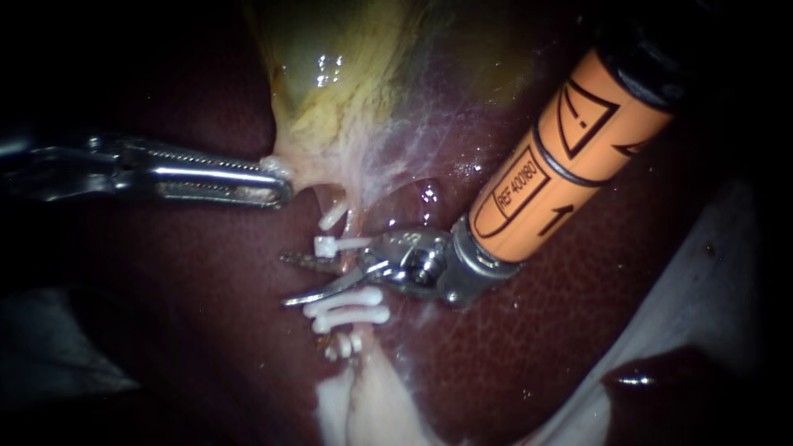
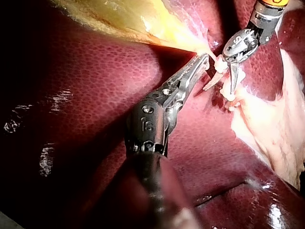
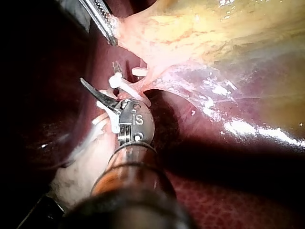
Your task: Go to the cutting position right tube
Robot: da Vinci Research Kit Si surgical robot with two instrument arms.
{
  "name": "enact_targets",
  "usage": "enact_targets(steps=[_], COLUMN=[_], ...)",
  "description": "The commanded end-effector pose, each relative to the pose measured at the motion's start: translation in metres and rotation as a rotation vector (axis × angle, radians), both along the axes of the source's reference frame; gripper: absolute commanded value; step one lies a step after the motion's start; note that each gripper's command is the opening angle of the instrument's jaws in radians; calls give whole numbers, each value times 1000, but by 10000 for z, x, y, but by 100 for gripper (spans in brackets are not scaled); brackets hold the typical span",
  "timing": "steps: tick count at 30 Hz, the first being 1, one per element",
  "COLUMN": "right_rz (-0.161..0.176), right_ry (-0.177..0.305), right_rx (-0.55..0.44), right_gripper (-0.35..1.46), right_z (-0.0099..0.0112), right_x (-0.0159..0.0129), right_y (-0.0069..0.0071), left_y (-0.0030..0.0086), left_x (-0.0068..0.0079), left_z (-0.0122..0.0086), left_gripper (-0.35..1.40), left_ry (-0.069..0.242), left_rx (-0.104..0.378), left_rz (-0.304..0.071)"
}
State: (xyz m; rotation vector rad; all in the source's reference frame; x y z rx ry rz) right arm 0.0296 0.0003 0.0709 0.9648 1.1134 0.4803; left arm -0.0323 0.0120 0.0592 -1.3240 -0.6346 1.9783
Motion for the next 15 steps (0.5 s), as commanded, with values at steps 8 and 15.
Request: enact_targets(steps=[8,15], right_rz=[-2,-1], right_ry=[4,3], right_rx=[9,9], right_gripper=[142,143], right_z=[-22,-20], right_x=[1,0], right_y=[1,2], left_y=[0,1], left_x=[1,1], left_z=[0,2], left_gripper=[-35,-35], left_ry=[0,-1], left_rx=[0,0], left_rz=[1,1])
